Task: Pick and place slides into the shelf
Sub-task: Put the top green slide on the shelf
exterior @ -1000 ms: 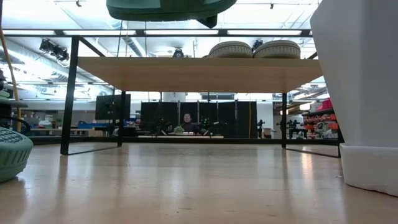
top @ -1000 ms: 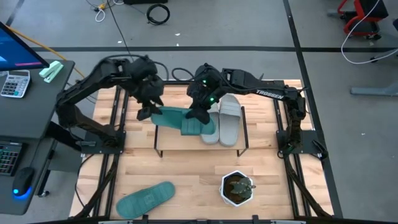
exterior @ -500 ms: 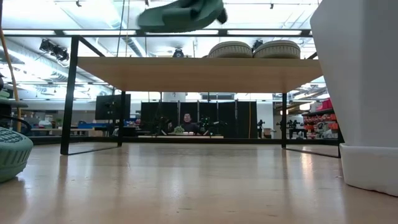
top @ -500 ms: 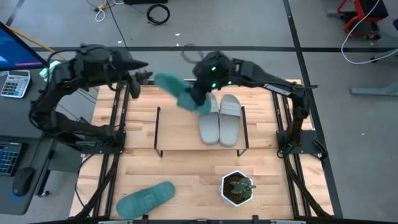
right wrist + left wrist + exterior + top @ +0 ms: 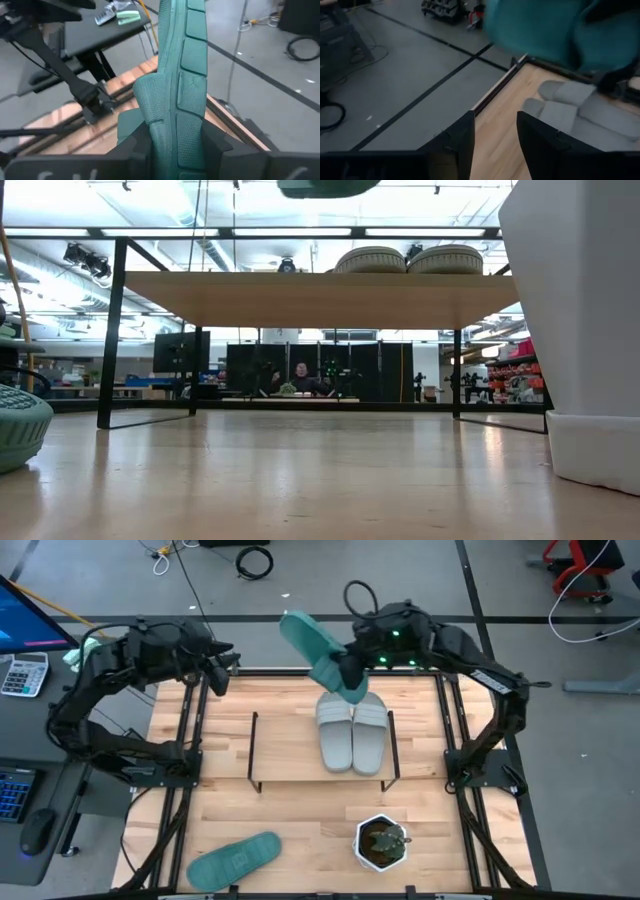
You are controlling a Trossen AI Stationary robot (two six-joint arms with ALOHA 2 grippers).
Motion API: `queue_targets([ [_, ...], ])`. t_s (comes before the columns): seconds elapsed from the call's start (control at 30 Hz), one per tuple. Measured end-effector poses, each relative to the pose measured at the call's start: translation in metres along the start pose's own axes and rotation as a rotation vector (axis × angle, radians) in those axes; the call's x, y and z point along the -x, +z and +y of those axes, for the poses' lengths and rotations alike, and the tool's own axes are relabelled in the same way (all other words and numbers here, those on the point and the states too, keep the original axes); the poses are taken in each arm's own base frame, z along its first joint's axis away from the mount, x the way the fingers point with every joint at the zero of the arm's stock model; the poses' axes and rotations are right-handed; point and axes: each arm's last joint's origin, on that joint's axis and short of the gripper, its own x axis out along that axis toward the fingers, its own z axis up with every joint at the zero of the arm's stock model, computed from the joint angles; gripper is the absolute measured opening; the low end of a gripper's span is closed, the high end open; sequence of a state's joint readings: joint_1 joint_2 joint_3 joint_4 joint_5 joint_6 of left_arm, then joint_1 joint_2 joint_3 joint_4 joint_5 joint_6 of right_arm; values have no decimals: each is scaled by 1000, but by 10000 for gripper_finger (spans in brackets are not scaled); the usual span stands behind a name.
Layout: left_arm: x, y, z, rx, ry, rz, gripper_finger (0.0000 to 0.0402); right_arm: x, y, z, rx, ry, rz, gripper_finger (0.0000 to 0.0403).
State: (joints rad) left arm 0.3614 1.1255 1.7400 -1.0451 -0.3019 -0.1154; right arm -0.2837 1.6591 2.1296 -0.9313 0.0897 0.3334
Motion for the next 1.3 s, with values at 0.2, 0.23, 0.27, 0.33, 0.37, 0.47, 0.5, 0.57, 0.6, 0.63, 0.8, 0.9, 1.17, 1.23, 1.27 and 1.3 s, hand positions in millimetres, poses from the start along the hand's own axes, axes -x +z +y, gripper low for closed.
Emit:
queue_targets([
  [0.2,-12,-10,-1,-40,61,45,134,38,-18,1,-3,-77,3,97],
  [0.23,-13,-11,-1,-57,72,45,131,45,-25,-1,-24,-106,7,97],
  [0.27,-14,-11,-1,-75,83,46,129,50,-34,-3,-55,-141,9,97],
  [0.33,-14,-11,0,-121,106,45,124,64,-53,-8,-143,-201,-5,97],
  [0.37,-14,-10,0,-140,119,36,122,71,-62,-11,-195,-223,-34,97],
  [0.47,-10,-4,2,-185,150,-30,116,86,-83,-12,-404,-227,-195,97],
  [0.5,-7,-2,2,-189,150,-61,114,88,-88,-10,-488,-213,-260,97],
  [0.57,-5,4,3,-201,152,-114,111,86,-97,-2,-618,-171,-388,97],
  [0.6,-3,5,3,-208,152,-136,110,82,-100,4,-658,-157,-446,97],
  [0.63,-1,6,3,-232,154,-141,109,78,-103,11,-684,-147,-489,97],
  [0.8,3,6,5,-304,154,-153,103,50,-111,52,-769,-170,-589,97],
  [0.9,6,0,4,-385,75,-105,100,28,-112,76,-777,-174,-568,97],
  [1.17,15,-35,7,-429,-66,207,100,-14,-83,110,-739,-171,-526,97],
  [1.23,22,-42,10,-419,-65,262,100,-22,-78,113,-728,-178,-511,97],
  [1.27,26,-45,12,-406,-65,275,99,-26,-76,113,-725,-182,-504,97],
  [1.3,31,-47,14,-389,-65,279,98,-29,-75,114,-728,-182,-495,97],
])
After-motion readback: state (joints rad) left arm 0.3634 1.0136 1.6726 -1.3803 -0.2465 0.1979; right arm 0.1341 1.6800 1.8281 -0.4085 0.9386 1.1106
